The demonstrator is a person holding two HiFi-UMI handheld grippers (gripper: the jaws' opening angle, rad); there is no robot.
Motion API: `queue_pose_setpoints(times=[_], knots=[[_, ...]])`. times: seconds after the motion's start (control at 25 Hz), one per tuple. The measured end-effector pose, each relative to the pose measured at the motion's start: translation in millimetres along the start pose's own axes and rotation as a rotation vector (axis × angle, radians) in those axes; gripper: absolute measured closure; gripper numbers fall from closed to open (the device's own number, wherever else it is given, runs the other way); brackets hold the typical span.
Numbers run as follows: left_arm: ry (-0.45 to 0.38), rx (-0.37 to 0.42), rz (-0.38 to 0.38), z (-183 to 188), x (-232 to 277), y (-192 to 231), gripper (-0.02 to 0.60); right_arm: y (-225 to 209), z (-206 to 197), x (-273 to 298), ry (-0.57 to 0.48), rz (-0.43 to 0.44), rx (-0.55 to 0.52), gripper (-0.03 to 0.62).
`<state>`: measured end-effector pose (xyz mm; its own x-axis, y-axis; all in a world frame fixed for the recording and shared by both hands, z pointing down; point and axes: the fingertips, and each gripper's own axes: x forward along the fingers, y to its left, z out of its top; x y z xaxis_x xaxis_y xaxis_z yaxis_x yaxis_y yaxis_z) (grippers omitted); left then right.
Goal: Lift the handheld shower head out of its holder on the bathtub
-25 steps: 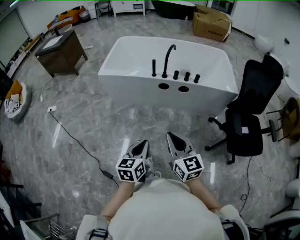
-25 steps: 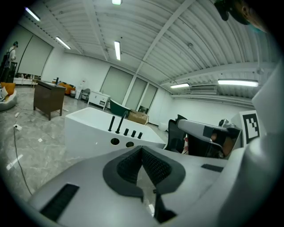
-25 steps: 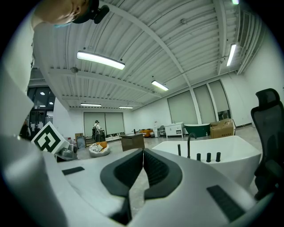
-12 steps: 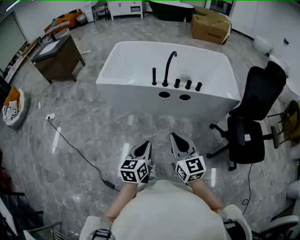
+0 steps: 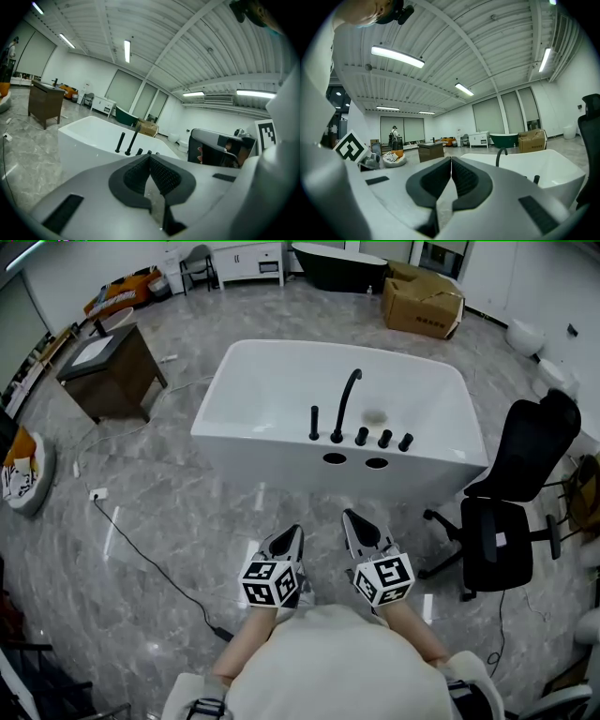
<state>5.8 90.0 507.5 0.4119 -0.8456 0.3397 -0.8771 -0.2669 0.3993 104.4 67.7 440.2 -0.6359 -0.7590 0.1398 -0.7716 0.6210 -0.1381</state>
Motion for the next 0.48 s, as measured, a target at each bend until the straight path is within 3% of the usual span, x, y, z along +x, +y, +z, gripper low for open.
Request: queue_pose_setpoints(times=[0.48], knots=[[0.003,-0.003,-0.022,64.2,65.2,71.0,0.561,-18.6,23.8,110.6,0.002,-0.006,-0.013,0.576]])
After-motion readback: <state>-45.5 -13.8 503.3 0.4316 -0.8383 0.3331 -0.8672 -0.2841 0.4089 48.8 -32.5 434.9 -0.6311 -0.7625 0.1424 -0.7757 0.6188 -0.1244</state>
